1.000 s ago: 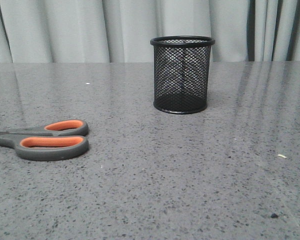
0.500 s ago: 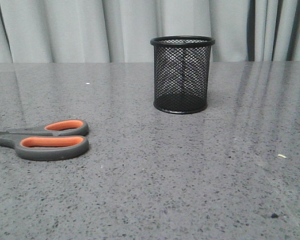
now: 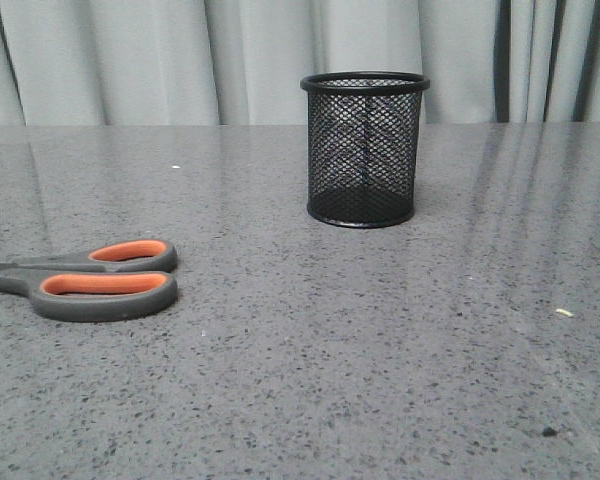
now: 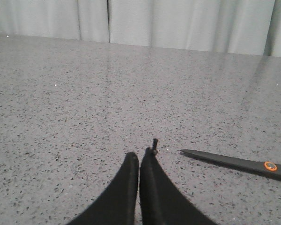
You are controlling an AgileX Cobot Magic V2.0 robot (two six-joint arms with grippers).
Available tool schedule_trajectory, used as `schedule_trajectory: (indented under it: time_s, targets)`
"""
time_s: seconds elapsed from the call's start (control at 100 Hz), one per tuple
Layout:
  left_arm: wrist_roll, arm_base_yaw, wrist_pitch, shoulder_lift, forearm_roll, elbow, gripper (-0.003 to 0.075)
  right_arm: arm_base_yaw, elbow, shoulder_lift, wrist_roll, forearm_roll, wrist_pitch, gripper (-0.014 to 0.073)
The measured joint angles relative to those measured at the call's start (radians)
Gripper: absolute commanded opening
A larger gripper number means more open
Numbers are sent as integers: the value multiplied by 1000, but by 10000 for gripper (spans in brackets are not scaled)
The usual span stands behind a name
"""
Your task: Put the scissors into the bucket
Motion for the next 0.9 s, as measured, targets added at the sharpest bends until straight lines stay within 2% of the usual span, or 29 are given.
schedule_trajectory:
  time_s: [0.17,0.28,0.54,0.71,0.9]
  targets:
    - [0,0,0,0,0,0,-20,0,0,0,0,12,-2,-74]
    - [0,0,-4,0,-39,0,-20,0,0,0,0,80,-2,-74]
    - [0,0,-51,0,-437,0,-20,0,0,0,0,366,-42,-74]
    - [0,0,-78,0,-615,0,-20,0,0,0,0,587,-71,-73]
    - [0,0,-62,0,-684,-11,-20,0,-29,0,2,624,0,-46]
